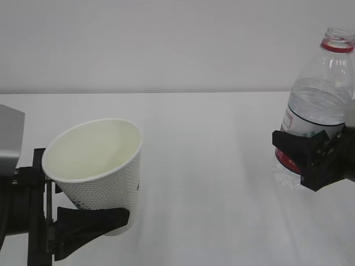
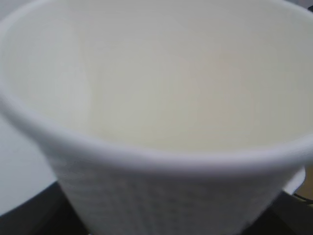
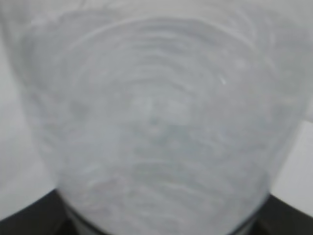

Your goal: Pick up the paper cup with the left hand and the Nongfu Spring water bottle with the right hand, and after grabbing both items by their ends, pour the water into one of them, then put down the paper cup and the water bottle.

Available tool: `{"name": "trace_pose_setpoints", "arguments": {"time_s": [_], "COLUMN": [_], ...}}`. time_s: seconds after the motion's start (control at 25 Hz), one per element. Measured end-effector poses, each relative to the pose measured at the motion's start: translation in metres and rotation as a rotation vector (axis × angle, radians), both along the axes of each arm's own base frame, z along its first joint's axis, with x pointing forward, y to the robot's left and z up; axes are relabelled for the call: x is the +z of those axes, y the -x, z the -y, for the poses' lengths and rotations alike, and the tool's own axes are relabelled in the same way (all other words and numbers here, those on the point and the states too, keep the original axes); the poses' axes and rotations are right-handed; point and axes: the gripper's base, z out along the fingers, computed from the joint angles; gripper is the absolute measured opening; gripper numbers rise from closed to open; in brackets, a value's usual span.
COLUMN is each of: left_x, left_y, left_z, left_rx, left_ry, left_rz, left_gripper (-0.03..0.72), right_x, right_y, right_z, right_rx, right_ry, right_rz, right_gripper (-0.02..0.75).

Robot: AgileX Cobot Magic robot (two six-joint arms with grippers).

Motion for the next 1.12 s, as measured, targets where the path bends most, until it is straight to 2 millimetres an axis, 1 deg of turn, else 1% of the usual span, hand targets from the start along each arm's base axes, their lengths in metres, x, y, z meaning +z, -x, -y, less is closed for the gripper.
{"name": "trace_pose_setpoints", "arguments": {"time_s": [0.12, 0.44, 0.68, 0.8, 0.96, 1.12], "left_x": [0.0, -0.008, 0.0, -0.003, -0.01, -0.013], "left_y": [0.002, -0.003, -0.016, -0.021, -0.02, -0.02], "left_z": [0.003, 0.005, 0.01, 0.013, 0.025, 0.044], "left_rx": [-0.005, 0.0, -0.003, -0.01, -0.061, -0.128], "left_ry": [0.0, -0.011, 0.002, -0.006, -0.016, -0.028], "left_rz": [-0.005, -0.043, -0.005, -0.016, -0.039, -0.042], "left_gripper": [0.554, 0.554, 0.554, 0.554, 0.554, 0.554], "right_x": [0.0, 0.001, 0.001, 0.001, 0.001, 0.001], "right_y": [0.0, 0.0, 0.0, 0.0, 0.0, 0.0], "right_z": [0.0, -0.001, -0.001, -0.001, -0.001, -0.001], "right_rx": [0.003, 0.007, 0.007, 0.008, 0.008, 0.008], "right_ry": [-0.002, -0.007, -0.008, -0.009, -0.009, -0.009], "right_rz": [0.004, 0.009, 0.01, 0.012, 0.012, 0.012], "right_gripper": [0.45, 0.45, 0.45, 0.45, 0.45, 0.45]}}
